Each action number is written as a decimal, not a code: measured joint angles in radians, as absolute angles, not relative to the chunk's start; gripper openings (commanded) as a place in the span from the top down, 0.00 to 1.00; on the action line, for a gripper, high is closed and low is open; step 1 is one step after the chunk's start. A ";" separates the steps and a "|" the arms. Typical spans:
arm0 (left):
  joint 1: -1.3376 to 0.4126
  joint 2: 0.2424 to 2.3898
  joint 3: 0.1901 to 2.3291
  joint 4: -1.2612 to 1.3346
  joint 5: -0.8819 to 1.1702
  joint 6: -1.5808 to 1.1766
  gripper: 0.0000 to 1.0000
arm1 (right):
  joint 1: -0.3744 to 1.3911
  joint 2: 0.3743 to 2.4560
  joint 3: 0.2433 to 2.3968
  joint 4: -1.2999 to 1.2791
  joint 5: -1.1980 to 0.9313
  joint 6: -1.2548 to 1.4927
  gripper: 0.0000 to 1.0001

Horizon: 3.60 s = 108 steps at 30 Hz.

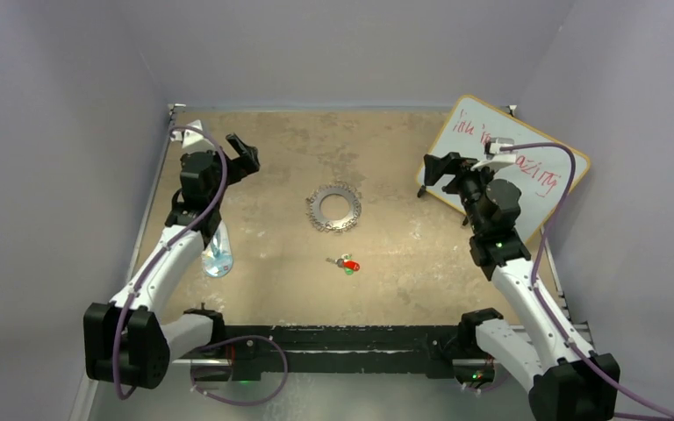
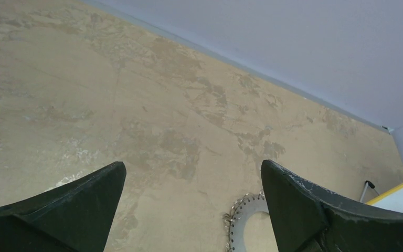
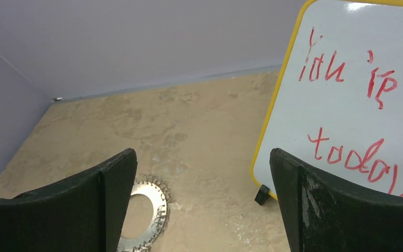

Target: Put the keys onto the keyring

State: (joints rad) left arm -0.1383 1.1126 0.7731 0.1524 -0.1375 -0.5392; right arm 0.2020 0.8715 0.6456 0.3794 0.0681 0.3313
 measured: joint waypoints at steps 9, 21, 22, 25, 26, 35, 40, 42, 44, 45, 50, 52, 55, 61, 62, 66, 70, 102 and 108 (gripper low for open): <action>-0.138 1.264 0.773 0.150 -0.019 -0.576 0.06 | 0.202 0.918 0.630 0.386 0.047 0.347 0.01; -0.226 1.406 0.729 0.220 0.195 -0.653 0.19 | 0.202 1.042 0.639 0.392 -0.101 0.303 0.08; -0.262 1.419 0.730 0.203 0.184 -0.650 0.19 | 0.203 1.076 0.650 0.382 -0.128 0.297 0.08; -0.343 1.438 0.735 0.147 0.142 -0.638 0.21 | 0.220 1.160 0.690 0.352 -0.168 0.280 0.09; -0.357 1.438 0.735 0.133 0.133 -0.635 0.21 | 0.230 1.182 0.701 0.345 -0.175 0.274 0.10; -0.373 1.439 0.721 0.123 0.104 -0.647 0.28 | 0.407 1.592 0.963 0.247 -0.187 0.188 0.26; -0.371 1.467 0.721 0.173 0.135 -0.680 0.36 | 0.432 1.841 1.189 0.143 -0.226 0.138 0.27; -0.368 1.495 0.719 0.203 0.156 -0.704 0.40 | 0.437 1.908 1.251 0.119 -0.238 0.125 0.28; -0.366 1.526 0.707 0.239 0.178 -0.730 0.46 | 0.439 1.939 1.269 0.102 -0.253 0.118 0.28; -0.366 1.541 0.702 0.251 0.186 -0.744 0.50 | 0.439 1.947 1.270 0.093 -0.259 0.115 0.29; -0.362 1.654 0.691 0.329 0.245 -0.782 0.64 | 0.439 1.956 1.234 0.078 -0.301 0.113 0.36; -0.362 1.690 0.691 0.361 0.265 -0.792 0.68 | 0.439 1.953 1.193 0.090 -0.316 0.116 0.41; -0.361 1.733 0.693 0.405 0.291 -0.795 0.71 | 0.438 1.926 1.123 0.140 -0.363 0.128 0.45; -0.361 1.771 0.723 0.425 0.310 -0.773 0.82 | 0.438 1.869 1.004 0.225 -0.464 0.185 0.38; -0.361 1.771 0.726 0.419 0.307 -0.764 0.88 | 0.438 1.864 1.000 0.228 -0.464 0.193 0.36; -0.361 1.759 0.744 0.376 0.281 -0.729 1.00 | 0.434 1.862 1.001 0.233 -0.464 0.215 0.29; -0.361 1.738 0.739 0.354 0.268 -0.721 1.00 | 0.420 1.885 1.060 0.215 -0.458 0.224 0.29; -0.360 1.320 0.555 0.358 0.056 -0.578 0.60 | 0.417 1.944 1.041 0.339 -0.580 0.246 0.44; -0.360 1.287 0.533 0.393 0.044 -0.548 0.61 | 0.453 1.943 0.965 0.464 -0.697 0.305 0.45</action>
